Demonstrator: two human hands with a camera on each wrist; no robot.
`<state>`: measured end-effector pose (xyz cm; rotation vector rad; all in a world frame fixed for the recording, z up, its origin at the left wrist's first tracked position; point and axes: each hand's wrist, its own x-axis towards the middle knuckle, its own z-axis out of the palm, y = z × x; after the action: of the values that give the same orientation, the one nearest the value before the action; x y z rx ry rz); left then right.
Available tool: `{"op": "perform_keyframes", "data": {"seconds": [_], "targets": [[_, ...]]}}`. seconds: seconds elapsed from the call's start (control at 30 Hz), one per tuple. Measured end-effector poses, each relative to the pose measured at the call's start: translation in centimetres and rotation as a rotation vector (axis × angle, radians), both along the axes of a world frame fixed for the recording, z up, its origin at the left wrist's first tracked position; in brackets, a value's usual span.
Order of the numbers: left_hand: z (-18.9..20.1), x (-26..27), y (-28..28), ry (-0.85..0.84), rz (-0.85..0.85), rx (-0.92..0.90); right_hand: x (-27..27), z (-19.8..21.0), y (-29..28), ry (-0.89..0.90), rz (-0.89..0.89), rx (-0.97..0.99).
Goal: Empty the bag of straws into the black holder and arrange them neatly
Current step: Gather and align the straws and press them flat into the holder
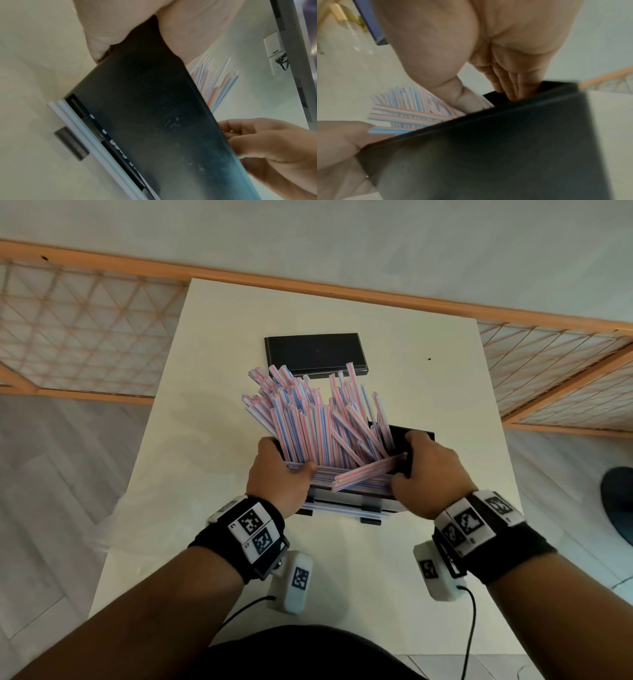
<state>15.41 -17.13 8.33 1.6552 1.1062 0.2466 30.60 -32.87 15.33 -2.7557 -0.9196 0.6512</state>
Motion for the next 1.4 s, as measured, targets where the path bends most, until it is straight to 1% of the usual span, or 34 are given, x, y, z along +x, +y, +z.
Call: {"op": "perform_keyframes", "data": {"seconds": [0.07, 0.13, 0.33, 0.43, 0.53, 0.67, 0.8, 0.83, 0.9, 0.93, 1.0, 1.03, 1.07, 1.1, 1.17, 1.23, 1.27, 1.3, 1.33, 1.4], "targets": [[0.1, 0.0, -0.1, -0.016, 0.017, -0.015, 0.5, -0.9, 0.8, 0.017, -0.003, -0.050], [0.1, 0.0, -0.1, -0.025, 0.014, -0.019, 0.5, -1.8, 1.5, 0.028, 0.038, -0.069], [-0.2, -0.3, 0.0, -0.088, 0.003, -0.024, 0.0, -2.6, 2.8, -0.002, 0.133, 0.124], [-0.3, -0.4, 0.0, -0.130, 0.013, -0.050, 0.3, -3.1, 3.0, -0.005, 0.192, 0.077], [-0.2, -0.5, 0.0, -0.163, -0.008, -0.065, 0.8, -3.4, 3.2, -0.010, 0.193, 0.077], [-0.1, -0.6, 0.1, -0.161, -0.043, -0.018, 1.0, -2.2, 3.5, -0.024, 0.202, 0.194], [-0.2, -0.5, -0.1, -0.171, -0.052, -0.002, 0.2, -1.4, 3.5, -0.008, 0.193, 0.453], [-0.2, -0.6, -0.1, -0.182, -0.052, -0.010, 0.2, -1.5, 3.4, 0.003, 0.163, 0.476], [0.0, -0.6, -0.1, -0.212, -0.047, -0.029, 0.5, -2.4, 3.3, 0.059, 0.079, 0.408], [0.1, -0.7, 0.0, -0.222, -0.048, -0.039, 0.7, -3.0, 3.2, 0.089, 0.065, 0.321], [-0.1, -0.8, 0.1, -0.229, -0.066, -0.039, 1.1, -3.8, 3.3, 0.104, 0.112, 0.117], [-0.1, -0.8, 0.1, -0.238, -0.069, -0.039, 1.2, -4.0, 3.4, 0.106, 0.138, 0.059], [-0.1, -0.9, 0.0, -0.242, -0.069, -0.044, 1.2, -3.8, 3.4, 0.102, 0.152, 0.046], [0.0, -0.9, -0.1, -0.252, -0.063, -0.031, 1.1, -3.4, 3.4, 0.094, 0.164, 0.075], [0.1, -0.8, 0.0, -0.262, -0.022, -0.023, 0.9, -2.1, 3.2, 0.058, 0.206, 0.203], [0.2, -0.5, 0.4, -0.314, 0.087, -0.135, 0.4, -0.4, 3.0, 0.021, 0.273, 0.337], [0.1, -0.4, 0.8, -0.363, 0.158, -0.208, 0.2, 0.2, 2.9, 0.012, 0.311, 0.384], [0.1, -0.5, 1.2, -0.424, 0.211, -0.241, 0.0, 0.6, 2.9, 0.011, 0.357, 0.412], [0.6, -0.7, 1.4, -0.471, 0.246, -0.248, -0.1, 0.5, 2.8, 0.019, 0.408, 0.414], [1.6, -0.9, 1.9, -0.544, 0.286, -0.272, -0.5, 0.0, 2.7, 0.047, 0.504, 0.317]]}}
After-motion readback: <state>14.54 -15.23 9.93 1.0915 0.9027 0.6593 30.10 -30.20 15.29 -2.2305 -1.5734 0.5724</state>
